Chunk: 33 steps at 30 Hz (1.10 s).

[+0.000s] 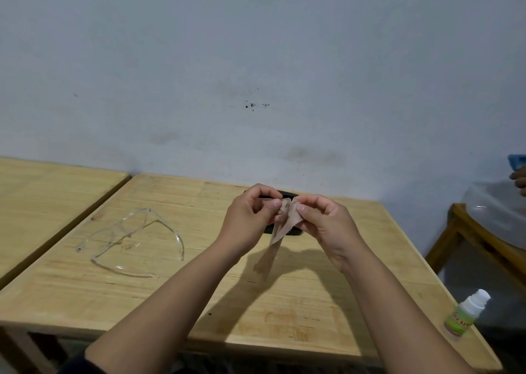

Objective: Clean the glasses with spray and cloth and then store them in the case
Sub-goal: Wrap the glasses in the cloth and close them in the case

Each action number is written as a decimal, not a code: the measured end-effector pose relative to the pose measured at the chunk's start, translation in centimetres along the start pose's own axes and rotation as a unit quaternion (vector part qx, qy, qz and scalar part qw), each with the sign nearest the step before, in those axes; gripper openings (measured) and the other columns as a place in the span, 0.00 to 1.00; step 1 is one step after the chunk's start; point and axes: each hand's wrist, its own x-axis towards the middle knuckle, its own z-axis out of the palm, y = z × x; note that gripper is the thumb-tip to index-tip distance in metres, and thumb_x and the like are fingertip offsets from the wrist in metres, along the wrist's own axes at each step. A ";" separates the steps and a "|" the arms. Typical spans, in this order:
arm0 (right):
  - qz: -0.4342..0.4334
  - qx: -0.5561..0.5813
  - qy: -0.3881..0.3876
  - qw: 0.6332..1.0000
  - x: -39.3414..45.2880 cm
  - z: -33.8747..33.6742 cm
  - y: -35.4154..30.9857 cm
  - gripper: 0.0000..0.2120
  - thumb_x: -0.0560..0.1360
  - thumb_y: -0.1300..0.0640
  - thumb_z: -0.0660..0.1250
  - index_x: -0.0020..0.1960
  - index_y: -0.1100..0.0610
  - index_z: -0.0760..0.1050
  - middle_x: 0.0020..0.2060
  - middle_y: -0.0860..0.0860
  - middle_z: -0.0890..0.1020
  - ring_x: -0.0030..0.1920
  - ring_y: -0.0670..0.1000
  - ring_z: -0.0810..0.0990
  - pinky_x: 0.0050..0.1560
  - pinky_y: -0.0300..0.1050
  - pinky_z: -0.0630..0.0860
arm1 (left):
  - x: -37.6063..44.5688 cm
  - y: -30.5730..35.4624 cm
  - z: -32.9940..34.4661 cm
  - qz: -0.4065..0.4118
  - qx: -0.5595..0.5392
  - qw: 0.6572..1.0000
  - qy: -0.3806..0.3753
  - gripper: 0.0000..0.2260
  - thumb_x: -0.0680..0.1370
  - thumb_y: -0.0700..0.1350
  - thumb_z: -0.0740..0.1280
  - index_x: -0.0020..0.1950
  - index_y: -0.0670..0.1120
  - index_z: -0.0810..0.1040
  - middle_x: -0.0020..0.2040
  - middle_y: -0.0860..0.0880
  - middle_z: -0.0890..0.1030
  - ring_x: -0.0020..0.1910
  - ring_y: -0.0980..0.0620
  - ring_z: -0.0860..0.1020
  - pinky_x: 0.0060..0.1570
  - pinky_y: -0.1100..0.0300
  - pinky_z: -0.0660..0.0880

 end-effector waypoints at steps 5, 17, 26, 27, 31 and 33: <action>0.005 -0.006 0.023 1.000 0.2 -0.2 0.5 0.08 0.74 0.69 0.64 0.42 0.58 0.77 0.35 0.53 0.80 0.33 0.47 0.78 0.35 0.34 0.77 | -0.4 0.0 0.4 -0.005 0.054 0.999 0.005 0.08 0.66 0.40 0.76 0.39 0.49 0.79 0.40 0.52 0.84 0.42 0.55 0.82 0.46 0.60 0.78; -0.028 -0.131 0.010 0.991 -0.3 -1.6 0.5 0.09 0.72 0.69 0.67 0.41 0.57 0.80 0.32 0.50 0.82 0.31 0.40 0.79 0.36 0.33 0.77 | -0.1 -0.6 -1.1 0.006 0.168 0.985 0.043 0.07 0.71 0.41 0.72 0.37 0.54 0.81 0.42 0.52 0.84 0.40 0.57 0.81 0.39 0.71 0.73; -0.054 -0.318 0.047 0.945 0.0 -4.7 -1.3 0.09 0.72 0.64 0.69 0.39 0.50 0.80 0.32 0.51 0.79 0.26 0.43 0.78 0.41 0.48 0.76 | 0.3 0.1 -5.0 0.025 0.233 0.969 0.075 0.05 0.72 0.42 0.72 0.38 0.51 0.81 0.36 0.54 0.83 0.36 0.60 0.78 0.35 0.75 0.69; -0.057 -0.330 0.046 0.941 0.2 -4.9 -1.6 0.09 0.73 0.64 0.68 0.39 0.51 0.80 0.32 0.52 0.79 0.26 0.42 0.78 0.40 0.44 0.75 | 0.6 0.1 -5.1 0.028 0.244 0.966 0.077 0.05 0.72 0.42 0.71 0.38 0.52 0.81 0.35 0.54 0.82 0.36 0.59 0.79 0.36 0.75 0.70; -0.061 -0.385 0.048 0.920 1.7 -5.3 -2.0 0.05 0.73 0.63 0.67 0.42 0.56 0.80 0.34 0.52 0.80 0.28 0.45 0.79 0.30 0.26 0.69 | 1.9 0.0 -4.7 0.059 0.299 0.950 0.064 0.05 0.73 0.41 0.70 0.38 0.50 0.80 0.33 0.57 0.81 0.35 0.60 0.78 0.36 0.75 0.69; -0.064 -0.404 0.061 0.911 2.7 -5.3 -2.0 0.05 0.73 0.63 0.67 0.42 0.56 0.80 0.34 0.51 0.80 0.31 0.46 0.79 0.29 0.24 0.68 | 2.9 -0.2 -4.3 0.084 0.322 0.942 0.050 0.06 0.73 0.39 0.69 0.39 0.49 0.80 0.34 0.55 0.82 0.38 0.58 0.80 0.38 0.74 0.70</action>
